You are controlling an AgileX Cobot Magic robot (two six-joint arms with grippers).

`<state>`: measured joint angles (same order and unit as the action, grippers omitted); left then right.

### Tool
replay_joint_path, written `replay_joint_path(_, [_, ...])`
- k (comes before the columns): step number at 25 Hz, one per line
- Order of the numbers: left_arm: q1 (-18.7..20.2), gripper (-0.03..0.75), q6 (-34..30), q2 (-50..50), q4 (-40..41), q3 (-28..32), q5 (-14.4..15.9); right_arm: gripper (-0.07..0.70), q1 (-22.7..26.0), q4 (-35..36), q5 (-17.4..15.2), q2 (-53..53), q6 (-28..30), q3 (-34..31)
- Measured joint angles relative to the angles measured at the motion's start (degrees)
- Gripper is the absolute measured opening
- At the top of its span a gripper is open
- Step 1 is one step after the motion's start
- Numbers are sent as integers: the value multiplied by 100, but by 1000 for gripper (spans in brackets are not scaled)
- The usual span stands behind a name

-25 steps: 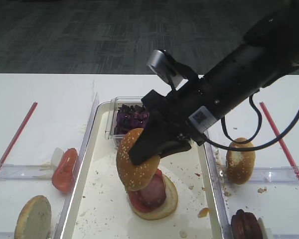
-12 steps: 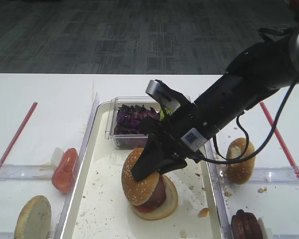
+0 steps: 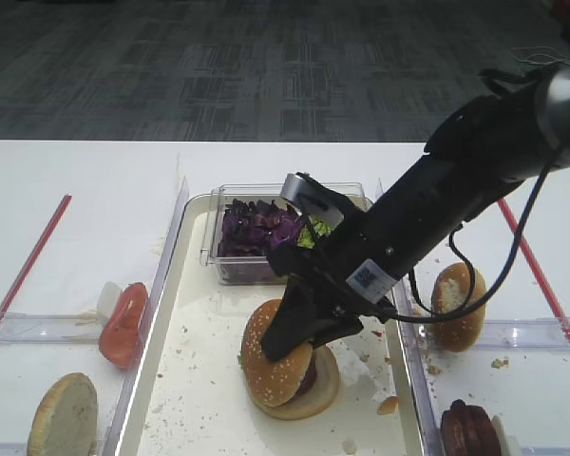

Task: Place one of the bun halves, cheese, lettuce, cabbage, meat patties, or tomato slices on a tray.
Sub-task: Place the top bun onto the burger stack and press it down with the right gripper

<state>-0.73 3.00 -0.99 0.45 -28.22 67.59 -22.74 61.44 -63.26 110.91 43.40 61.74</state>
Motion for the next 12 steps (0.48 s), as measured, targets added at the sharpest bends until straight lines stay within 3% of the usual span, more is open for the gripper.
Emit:
replay_joint_path(5, [0,474,0,0,0,0,0,179,0,-254,67,8,-280,0])
replay_joint_path(7, [0,474,0,0,0,0,0,218,0,-377,82,8,-344,0])
replay_joint_path(9, [0,474,0,0,0,0,0,302,0,-465,94,8,-383,0])
replay_joint_path(12, [0,474,0,0,0,0,0,508,0,-618,94,8,-405,0])
